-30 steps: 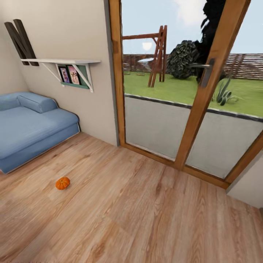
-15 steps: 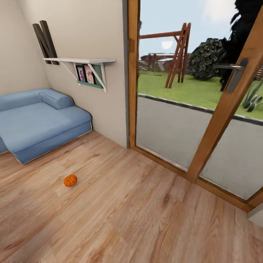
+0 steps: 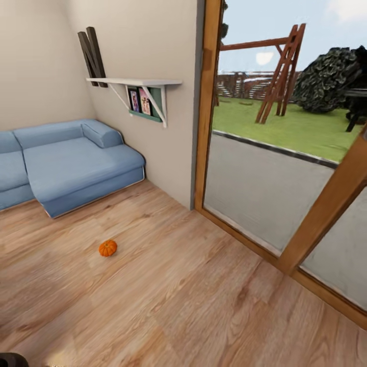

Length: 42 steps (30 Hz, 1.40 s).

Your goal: Place each of the two pumpkins and all three candles from the living room inside a cabinet in the living room (use any cabinet), then make sure every cabinet is closed, and position the cauldron so it is next to a table in the living room.

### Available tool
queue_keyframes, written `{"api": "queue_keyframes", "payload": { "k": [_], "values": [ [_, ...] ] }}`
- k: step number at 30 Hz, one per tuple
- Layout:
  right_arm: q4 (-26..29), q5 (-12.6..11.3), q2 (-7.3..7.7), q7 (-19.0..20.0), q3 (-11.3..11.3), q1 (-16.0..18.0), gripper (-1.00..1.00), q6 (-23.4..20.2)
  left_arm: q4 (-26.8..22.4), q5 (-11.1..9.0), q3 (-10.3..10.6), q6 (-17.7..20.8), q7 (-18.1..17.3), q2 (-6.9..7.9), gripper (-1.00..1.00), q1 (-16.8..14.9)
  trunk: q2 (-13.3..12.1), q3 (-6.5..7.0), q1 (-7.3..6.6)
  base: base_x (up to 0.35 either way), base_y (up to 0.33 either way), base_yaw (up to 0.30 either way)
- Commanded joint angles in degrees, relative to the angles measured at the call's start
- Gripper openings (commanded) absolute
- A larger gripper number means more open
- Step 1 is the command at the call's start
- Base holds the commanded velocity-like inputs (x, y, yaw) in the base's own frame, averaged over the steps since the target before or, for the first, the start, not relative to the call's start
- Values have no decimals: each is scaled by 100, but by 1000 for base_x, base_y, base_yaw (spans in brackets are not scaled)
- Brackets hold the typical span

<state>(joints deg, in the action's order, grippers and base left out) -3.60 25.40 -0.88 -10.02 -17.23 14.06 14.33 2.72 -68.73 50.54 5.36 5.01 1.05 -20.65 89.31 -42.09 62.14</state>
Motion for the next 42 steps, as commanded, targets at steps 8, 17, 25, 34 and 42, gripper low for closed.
{"api": "queue_keyframes", "payload": {
  "k": [8,17,25,34,42],
  "values": [
    [0,0,-8,0,0,0,100,0,0,0,2,0,0,0,100,0,0,-35,0,148,-165,276],
    [0,1,-9,0,0,0,100,0,0,0,0,0,0,0,100,0,0,-74,0,27,-98,276],
    [0,3,-7,0,0,0,100,0,0,0,1,0,0,0,100,0,0,-109,0,0,-8,276],
    [-7,8,-9,0,0,0,100,0,0,0,2,0,0,0,100,0,0,-148,0,0,0,276],
    [-2,9,-9,0,0,0,100,0,0,0,1,0,0,0,100,0,0,-182,0,0,0,276]
  ]
}}
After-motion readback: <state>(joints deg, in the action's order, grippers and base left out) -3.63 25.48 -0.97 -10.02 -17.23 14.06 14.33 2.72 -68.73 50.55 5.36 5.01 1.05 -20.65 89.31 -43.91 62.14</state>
